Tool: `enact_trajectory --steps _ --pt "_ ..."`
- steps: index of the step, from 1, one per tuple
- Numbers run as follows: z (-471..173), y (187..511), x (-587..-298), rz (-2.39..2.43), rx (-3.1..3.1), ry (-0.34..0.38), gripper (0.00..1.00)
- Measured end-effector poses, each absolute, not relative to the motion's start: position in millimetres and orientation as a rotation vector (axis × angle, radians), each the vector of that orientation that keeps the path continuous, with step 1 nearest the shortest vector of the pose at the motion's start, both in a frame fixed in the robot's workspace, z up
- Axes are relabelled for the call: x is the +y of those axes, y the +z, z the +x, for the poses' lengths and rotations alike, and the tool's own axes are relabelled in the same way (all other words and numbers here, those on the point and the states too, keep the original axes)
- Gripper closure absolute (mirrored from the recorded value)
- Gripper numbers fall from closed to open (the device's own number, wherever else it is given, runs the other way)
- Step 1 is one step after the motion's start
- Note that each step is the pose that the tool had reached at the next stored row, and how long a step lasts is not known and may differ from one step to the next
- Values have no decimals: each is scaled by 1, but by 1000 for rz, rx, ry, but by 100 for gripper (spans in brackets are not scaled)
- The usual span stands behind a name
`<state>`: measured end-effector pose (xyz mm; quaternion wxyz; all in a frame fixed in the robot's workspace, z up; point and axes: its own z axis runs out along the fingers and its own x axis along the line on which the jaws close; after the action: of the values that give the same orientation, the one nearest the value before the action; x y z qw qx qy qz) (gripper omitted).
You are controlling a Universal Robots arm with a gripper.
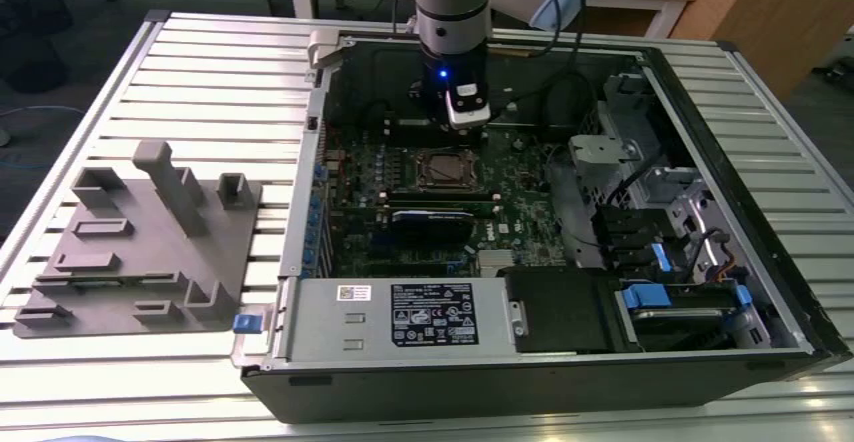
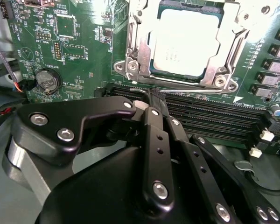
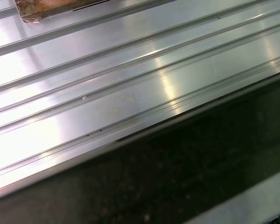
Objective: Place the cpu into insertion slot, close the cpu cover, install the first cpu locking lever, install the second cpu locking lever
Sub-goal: 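Install the first cpu locking lever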
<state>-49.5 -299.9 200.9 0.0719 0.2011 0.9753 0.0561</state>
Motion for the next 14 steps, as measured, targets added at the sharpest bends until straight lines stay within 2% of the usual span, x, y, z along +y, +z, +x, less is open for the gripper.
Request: enact_trajectory --steps 14 --pt "-51 201 -300 604 2931 169 89"
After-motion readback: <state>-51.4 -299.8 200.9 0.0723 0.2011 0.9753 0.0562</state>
